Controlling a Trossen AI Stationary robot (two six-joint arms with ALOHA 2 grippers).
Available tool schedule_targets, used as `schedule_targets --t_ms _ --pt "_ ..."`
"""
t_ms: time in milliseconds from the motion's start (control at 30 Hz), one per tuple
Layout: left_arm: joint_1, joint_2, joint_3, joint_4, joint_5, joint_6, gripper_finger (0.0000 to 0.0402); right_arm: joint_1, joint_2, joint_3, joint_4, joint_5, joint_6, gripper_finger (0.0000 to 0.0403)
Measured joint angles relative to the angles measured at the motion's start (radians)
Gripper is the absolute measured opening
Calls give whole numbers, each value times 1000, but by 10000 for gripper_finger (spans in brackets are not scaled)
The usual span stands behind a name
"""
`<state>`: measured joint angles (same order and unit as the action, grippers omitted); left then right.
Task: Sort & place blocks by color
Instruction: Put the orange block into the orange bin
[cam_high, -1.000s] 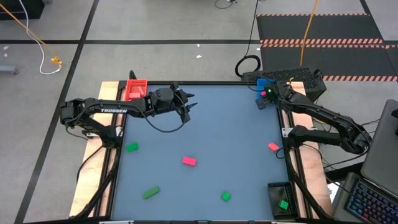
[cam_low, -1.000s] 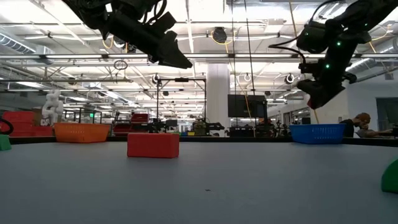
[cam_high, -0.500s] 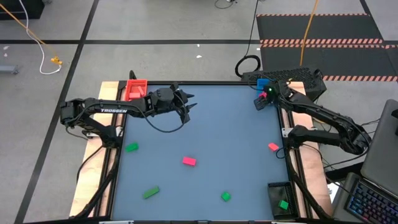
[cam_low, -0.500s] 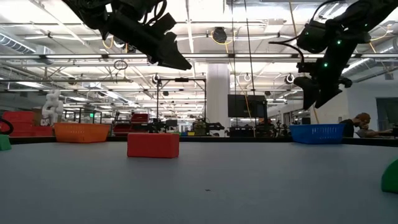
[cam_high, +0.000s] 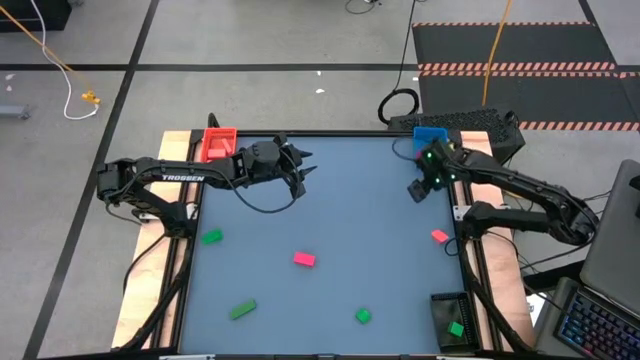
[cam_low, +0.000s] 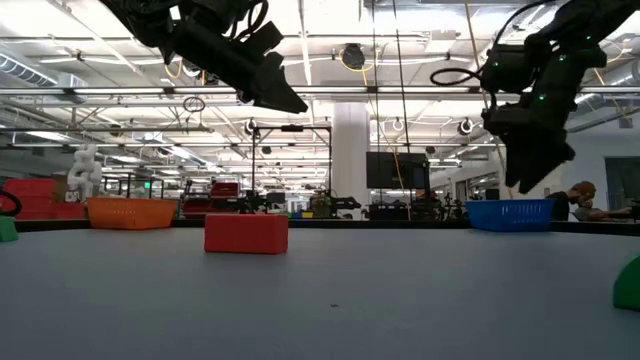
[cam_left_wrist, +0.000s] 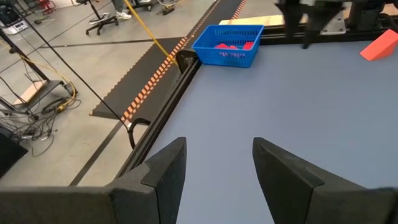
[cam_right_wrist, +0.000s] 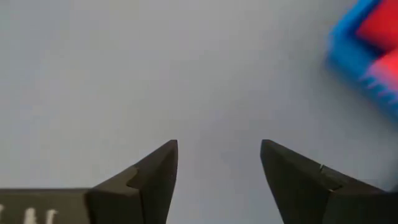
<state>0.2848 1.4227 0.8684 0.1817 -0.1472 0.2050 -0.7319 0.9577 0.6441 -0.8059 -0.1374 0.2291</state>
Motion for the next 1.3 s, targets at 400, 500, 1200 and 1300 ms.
schedule_targets --t_ms 400,500,1200,1300 --pt "0 0 0 5 0 -6 186 190 14 0 -279 -148 397 216" --pt "0 0 0 4 0 -7 186 244 27 0 -315 -153 462 216" --pt "0 0 0 3 0 -5 186 520 383 0 -334 -155 559 204" --pt "0 0 0 2 0 -5 186 525 408 1 -340 -153 544 191"
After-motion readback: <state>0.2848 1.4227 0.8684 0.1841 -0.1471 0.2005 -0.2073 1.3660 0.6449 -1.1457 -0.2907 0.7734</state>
